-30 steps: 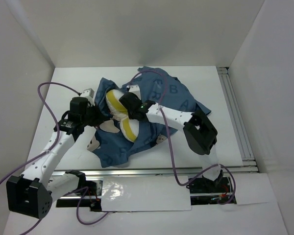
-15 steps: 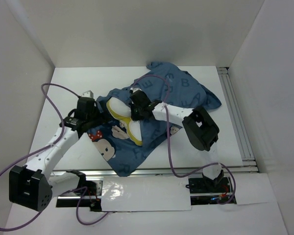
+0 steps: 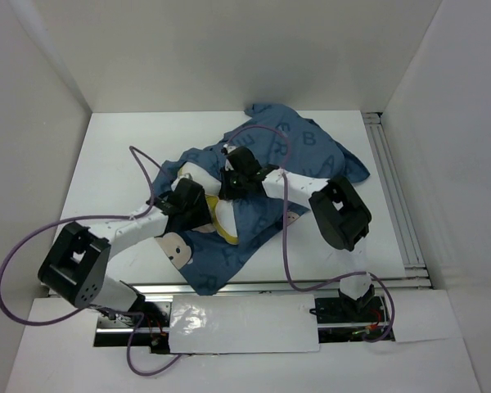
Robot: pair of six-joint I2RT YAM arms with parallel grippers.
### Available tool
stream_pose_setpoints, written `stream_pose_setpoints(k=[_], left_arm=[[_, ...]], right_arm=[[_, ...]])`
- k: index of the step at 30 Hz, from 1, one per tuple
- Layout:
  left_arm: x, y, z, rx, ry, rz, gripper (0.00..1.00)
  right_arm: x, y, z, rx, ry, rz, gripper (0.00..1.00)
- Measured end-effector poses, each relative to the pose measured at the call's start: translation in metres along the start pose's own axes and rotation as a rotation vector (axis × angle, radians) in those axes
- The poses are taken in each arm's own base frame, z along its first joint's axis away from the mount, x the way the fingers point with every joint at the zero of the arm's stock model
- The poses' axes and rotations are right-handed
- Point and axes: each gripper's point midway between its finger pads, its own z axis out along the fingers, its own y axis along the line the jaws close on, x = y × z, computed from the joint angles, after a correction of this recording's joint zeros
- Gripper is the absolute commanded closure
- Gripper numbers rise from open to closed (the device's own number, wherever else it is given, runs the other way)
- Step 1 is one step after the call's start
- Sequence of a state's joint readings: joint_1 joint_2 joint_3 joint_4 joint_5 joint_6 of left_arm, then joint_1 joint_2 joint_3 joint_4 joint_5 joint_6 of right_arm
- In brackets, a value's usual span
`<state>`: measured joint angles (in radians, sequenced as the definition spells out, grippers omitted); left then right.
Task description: Put the pillow into the pillowcase
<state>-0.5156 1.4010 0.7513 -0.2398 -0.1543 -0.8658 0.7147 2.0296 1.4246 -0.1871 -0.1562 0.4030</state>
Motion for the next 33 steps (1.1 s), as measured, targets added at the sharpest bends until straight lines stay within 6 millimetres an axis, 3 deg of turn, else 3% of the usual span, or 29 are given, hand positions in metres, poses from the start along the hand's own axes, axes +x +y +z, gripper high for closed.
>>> stream_pose_setpoints(k=[4,8,9,10,14,18,20,23,27,29,33], left_arm=[[-0.005,0.001,0.015,-0.070,0.004,-0.041,0.34],[-0.007,0.002,0.029,-0.119,0.000,-0.069,0.52],[-0.007,0.003,0.032,-0.131,0.002,-0.069,0.88],[-0.008,0.004,0.036,-0.143,0.002,-0.075,1.00],[-0.016,-0.002,0.041,-0.159,-0.001,-0.075,1.00],[-0.018,-0.004,0.024,-0.146,-0.016,-0.067,1.00],[-0.026,-0.005,0.002,-0.113,-0.064,-0.061,1.00],[-0.051,-0.010,-0.047,-0.037,-0.191,-0.086,1.00],[-0.068,0.011,-0.101,-0.038,-0.302,-0.132,1.00],[-0.069,0.028,-0.115,-0.074,-0.327,-0.151,1.00],[-0.065,0.045,-0.121,-0.135,-0.314,-0.180,1.00]], right_arm=[[0.000,0.001,-0.003,-0.015,-0.007,0.001,1.00],[0.000,0.002,-0.007,-0.028,-0.014,0.000,1.00],[0.000,0.003,-0.007,-0.030,-0.015,-0.001,1.00],[0.001,0.003,-0.007,-0.031,-0.016,-0.001,1.00],[-0.001,0.000,-0.009,-0.019,-0.028,0.007,1.00],[-0.006,-0.007,-0.006,0.067,-0.051,0.050,1.00],[-0.014,-0.009,-0.002,0.133,-0.068,0.065,1.00],[-0.025,-0.011,0.002,0.198,-0.105,0.092,1.00],[-0.033,0.002,0.000,0.198,-0.139,0.118,1.00],[-0.032,0.007,0.001,0.202,-0.147,0.123,1.00],[-0.022,0.006,0.010,0.236,-0.143,0.150,1.00]])
